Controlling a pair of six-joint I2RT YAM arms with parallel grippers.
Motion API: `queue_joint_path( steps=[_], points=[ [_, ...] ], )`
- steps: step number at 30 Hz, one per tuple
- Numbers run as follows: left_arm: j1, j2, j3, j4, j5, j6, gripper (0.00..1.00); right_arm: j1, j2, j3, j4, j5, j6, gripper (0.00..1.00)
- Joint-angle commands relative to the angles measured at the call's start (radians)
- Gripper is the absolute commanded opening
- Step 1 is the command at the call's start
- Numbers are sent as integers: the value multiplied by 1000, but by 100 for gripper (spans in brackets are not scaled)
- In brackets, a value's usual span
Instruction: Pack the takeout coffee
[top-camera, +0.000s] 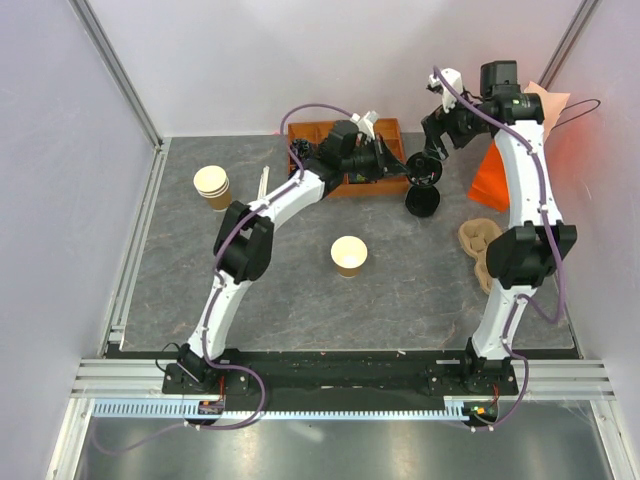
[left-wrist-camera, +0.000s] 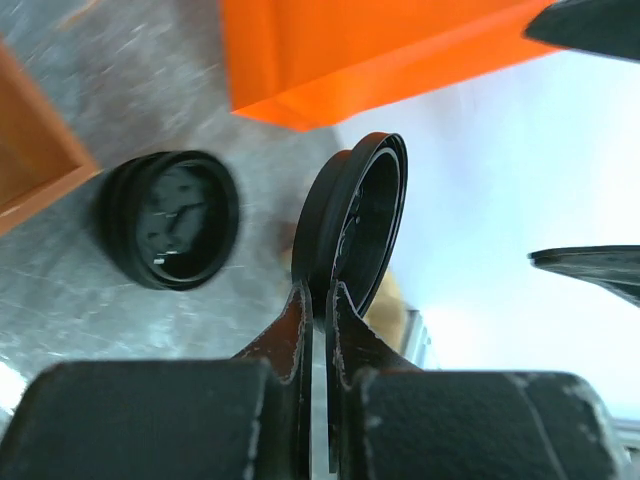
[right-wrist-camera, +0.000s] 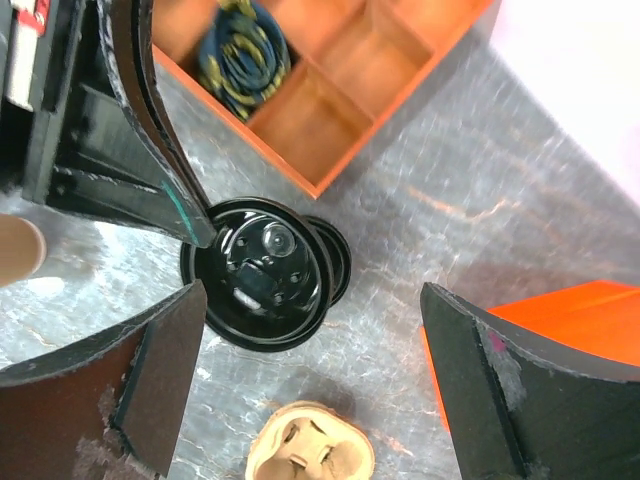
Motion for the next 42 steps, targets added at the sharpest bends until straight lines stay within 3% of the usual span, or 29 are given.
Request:
queue_joint_path(
  steps=[1,7,13,18,24,35,42],
  points=[
    [20,-199,-97,-21,76,2,2,-1,-167,-56,17,-101,-55,96],
    [76,-440,-349,-86,199,2,2,25,-487,-270,45,-225,-204,97],
    [144,-681,-651,29,438,-179,2,220,-876,-663,231,-104,-393,97],
    [179,-868,-854,29,547,-240,2,351,-1102,-872,357,-110,-480,87],
    [244,-930,-1009,97,655,-355,2,446,-1106,-946,440,-66,-459,80],
    [284,-924,-1008,71,685,-357,2,880,-1084,-1036,340,196,-657,70],
    [270,-899,-1018,126,774,-398,2,1079,-1040,-1171,569,445,-683,71]
  ],
)
